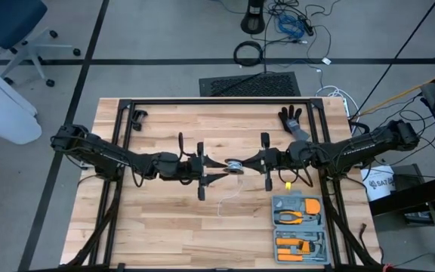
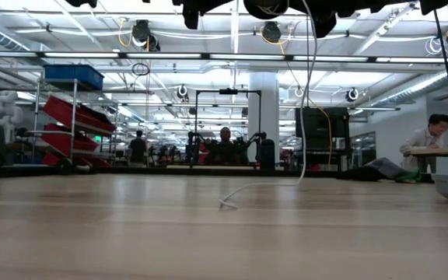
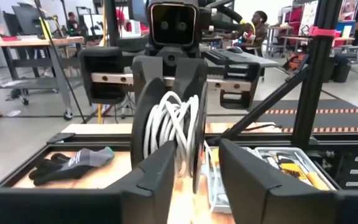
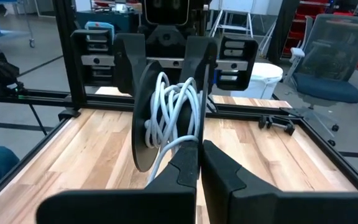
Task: Coil cords
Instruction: Uncoil the white cable wire from the spool
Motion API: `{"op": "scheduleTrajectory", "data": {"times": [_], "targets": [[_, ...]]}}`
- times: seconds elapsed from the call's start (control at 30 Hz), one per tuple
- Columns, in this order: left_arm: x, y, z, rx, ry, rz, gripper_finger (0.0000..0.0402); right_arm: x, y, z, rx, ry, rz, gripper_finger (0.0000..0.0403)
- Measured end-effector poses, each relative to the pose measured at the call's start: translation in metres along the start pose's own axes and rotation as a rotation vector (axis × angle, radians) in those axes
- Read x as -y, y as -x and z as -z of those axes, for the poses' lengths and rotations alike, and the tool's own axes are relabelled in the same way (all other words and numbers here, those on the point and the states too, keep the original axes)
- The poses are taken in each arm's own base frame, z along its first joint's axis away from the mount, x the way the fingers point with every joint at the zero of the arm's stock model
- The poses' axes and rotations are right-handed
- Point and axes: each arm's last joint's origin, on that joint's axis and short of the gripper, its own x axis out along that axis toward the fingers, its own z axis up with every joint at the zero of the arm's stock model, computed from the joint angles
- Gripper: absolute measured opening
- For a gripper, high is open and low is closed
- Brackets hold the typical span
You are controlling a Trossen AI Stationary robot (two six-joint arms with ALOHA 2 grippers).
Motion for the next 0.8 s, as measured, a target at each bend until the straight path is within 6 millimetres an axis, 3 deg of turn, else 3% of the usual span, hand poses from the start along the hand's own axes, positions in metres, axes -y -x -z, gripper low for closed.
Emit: {"op": "scheduleTrajectory", "data": {"times": [0.3, 0.57, 0.8], "targets": [[-0.0054, -0.0012, 0.0006, -0.003, 0.007, -0.007, 0.0012, 0.0003, 0.0001, -0.0012, 0.011, -0.001, 0.008, 0.0], [-0.0053, -0.0012, 0.0006, -0.004, 0.032, -0.004, 0.0005, 0.0003, 0.0001, -0.0012, 0.012, -0.002, 0.006, 0.0006], [-0.005, -0.0012, 0.001, -0.008, 0.034, 0.015, 0.0002, 0.0007, 0.001, -0.0007, 0.002, -0.032, 0.021, 0.005]]}}
